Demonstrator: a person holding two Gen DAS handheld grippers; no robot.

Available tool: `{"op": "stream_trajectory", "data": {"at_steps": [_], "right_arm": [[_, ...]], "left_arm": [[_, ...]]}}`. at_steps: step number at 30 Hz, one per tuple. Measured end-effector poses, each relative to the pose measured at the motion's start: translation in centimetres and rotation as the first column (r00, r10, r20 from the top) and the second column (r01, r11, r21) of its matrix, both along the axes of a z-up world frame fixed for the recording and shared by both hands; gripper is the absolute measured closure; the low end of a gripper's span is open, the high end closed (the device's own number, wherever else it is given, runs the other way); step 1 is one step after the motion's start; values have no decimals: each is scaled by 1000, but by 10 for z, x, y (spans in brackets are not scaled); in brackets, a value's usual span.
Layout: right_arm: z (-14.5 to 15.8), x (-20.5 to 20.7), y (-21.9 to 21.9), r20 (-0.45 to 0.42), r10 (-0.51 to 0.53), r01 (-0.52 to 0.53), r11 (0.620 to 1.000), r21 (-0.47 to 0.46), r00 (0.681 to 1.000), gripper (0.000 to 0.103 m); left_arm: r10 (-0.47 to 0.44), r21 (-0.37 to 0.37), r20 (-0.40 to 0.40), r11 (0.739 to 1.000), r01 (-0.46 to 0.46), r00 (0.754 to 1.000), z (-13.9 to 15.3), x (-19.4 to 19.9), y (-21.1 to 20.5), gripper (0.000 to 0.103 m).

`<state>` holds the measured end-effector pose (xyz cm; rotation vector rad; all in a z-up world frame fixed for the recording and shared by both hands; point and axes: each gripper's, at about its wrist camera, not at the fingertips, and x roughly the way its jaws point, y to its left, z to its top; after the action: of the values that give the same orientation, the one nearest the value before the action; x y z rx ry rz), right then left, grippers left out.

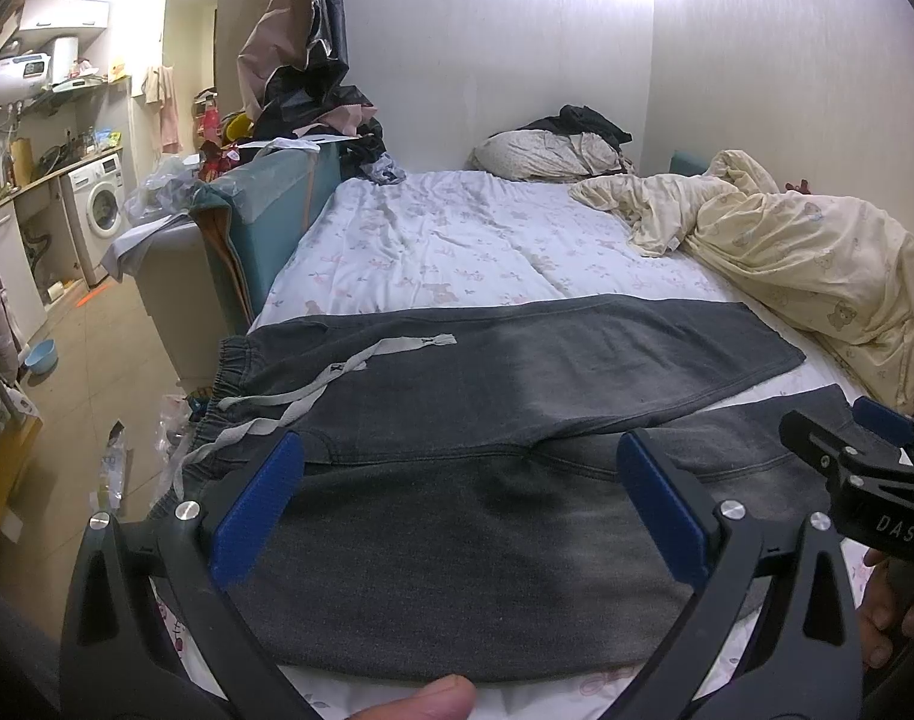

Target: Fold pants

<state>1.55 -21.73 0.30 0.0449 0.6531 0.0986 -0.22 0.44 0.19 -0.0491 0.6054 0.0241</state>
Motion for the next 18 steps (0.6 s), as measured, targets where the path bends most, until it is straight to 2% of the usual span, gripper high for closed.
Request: {"op": "stream_trajectory", "data": {"at_steps": [18], "right_arm": [[-1, 0, 1, 1, 0, 0, 1000, -1, 1000, 0]], "left_arm": [[1, 1, 4, 1000, -1, 1000, 0, 0, 0, 0]]}}
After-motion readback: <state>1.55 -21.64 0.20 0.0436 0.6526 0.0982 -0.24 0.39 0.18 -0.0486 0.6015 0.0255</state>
